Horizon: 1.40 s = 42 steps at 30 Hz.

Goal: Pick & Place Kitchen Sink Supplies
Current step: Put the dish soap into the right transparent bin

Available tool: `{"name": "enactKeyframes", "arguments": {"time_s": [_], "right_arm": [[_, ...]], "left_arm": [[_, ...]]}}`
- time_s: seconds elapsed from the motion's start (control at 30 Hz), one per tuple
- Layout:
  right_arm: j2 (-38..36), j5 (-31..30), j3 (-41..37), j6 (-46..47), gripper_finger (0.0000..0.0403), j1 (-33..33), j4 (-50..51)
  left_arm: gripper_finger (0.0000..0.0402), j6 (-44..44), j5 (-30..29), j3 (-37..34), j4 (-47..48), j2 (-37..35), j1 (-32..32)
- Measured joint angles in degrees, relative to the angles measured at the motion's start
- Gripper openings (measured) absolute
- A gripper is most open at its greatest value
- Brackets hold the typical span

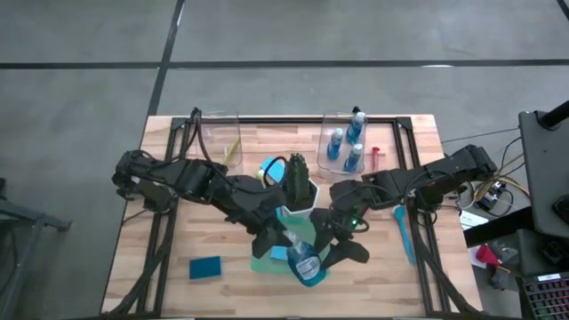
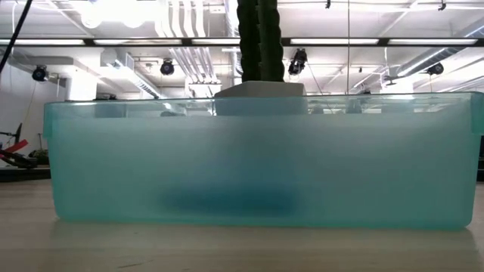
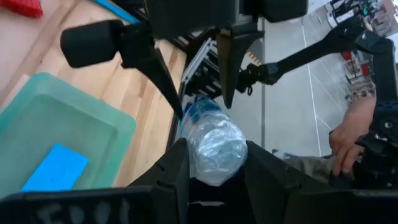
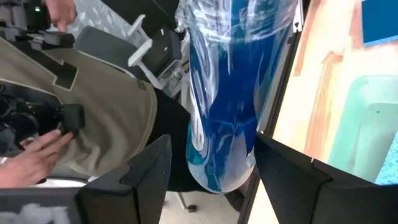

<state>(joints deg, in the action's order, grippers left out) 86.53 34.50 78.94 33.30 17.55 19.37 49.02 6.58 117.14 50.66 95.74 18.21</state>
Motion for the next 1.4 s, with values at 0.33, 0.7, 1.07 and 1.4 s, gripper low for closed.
{"name": "enactKeyframes", "arguments": {"time_s": [0.33, 0.7, 1.07, 1.4], "right_arm": [[0.0, -3.3, 0.0, -0.2, 0.0243, 0.1, -3.6], [0.2, -8.5, -1.0, -1.4, 0.0331, 0.1, -5.8], [2.1, -9.0, -2.6, 0.0, 0.0296, 0.3, -14.2], [1.7, -9.1, -2.6, 0.0, 0.0199, 0.3, -18.9]], "left_arm": [[0.0114, -0.7, -0.6, 0.9, -0.2, -0.4, -0.1], [0.0114, -1.4, -1.2, 1.0, -0.4, -0.4, -0.1], [0.0114, -3.7, -4.6, 1.0, -2.7, -0.5, -0.1], [0.0127, -4.4, -3.3, 1.2, -3.4, -0.5, -0.1]]}}
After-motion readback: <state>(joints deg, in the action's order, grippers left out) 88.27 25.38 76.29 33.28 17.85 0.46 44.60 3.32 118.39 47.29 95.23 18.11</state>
